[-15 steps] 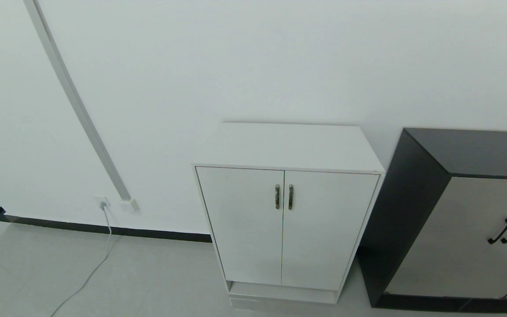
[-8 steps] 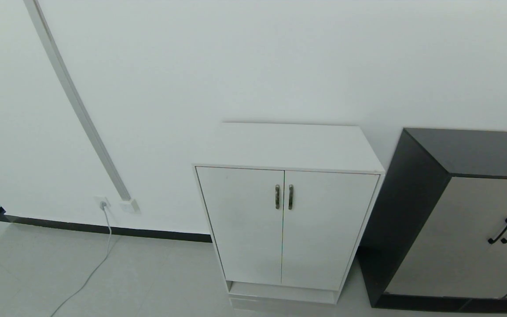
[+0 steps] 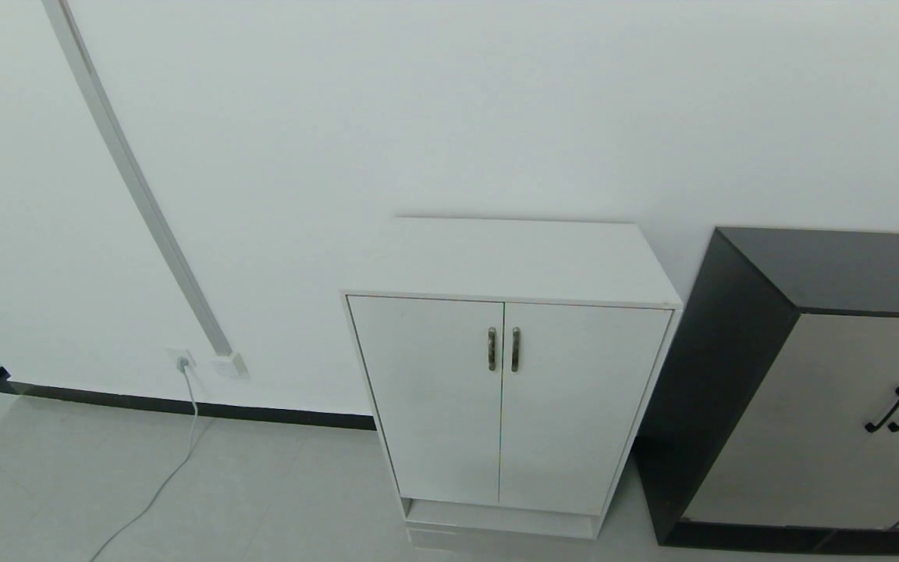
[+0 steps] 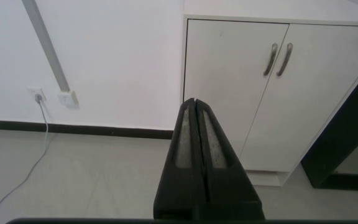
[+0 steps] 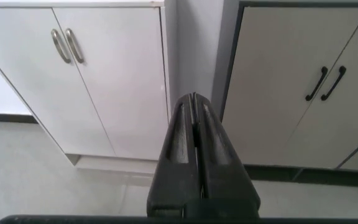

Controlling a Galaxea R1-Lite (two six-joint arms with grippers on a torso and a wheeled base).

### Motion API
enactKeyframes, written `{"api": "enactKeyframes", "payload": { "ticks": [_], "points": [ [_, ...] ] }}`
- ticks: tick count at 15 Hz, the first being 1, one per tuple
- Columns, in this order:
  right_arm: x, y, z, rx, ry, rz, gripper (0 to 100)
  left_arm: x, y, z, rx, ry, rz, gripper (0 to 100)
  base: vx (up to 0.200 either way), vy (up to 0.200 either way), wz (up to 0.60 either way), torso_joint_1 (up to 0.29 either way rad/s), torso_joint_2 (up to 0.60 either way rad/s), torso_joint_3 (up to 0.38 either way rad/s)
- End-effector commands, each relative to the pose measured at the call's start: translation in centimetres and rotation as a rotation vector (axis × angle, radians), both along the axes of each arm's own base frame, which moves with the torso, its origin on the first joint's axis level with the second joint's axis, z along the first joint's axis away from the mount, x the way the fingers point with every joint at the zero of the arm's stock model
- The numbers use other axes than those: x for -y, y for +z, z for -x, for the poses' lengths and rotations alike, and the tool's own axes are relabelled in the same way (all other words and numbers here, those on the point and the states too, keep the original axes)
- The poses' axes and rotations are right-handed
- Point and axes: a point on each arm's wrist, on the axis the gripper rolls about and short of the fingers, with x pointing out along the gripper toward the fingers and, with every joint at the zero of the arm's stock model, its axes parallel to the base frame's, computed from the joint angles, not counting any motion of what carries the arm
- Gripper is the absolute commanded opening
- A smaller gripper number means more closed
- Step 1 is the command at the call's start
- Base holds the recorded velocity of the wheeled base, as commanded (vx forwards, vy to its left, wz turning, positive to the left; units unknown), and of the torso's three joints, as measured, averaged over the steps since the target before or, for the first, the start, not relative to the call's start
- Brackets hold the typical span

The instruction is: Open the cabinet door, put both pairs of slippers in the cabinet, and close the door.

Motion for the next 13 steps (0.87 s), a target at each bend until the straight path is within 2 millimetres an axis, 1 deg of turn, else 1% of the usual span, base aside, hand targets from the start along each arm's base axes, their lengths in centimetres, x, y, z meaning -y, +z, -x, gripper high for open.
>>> {"api": "enactKeyframes", "payload": {
  "ticks": [1,13],
  "points": [
    [0.00,-0.06,0.17,0.023,-0.002,-0.006,0,0.00,0.00,0.00,0.000,0.000,0.001,0,0.000,0.000,0.00,0.000,0.00,0.000],
    [-0.01,-0.03,0.17,0.026,0.005,-0.021,0,0.00,0.00,0.00,0.000,0.000,-0.005,0,0.000,0.000,0.00,0.000,0.00,0.000]
  ]
}}
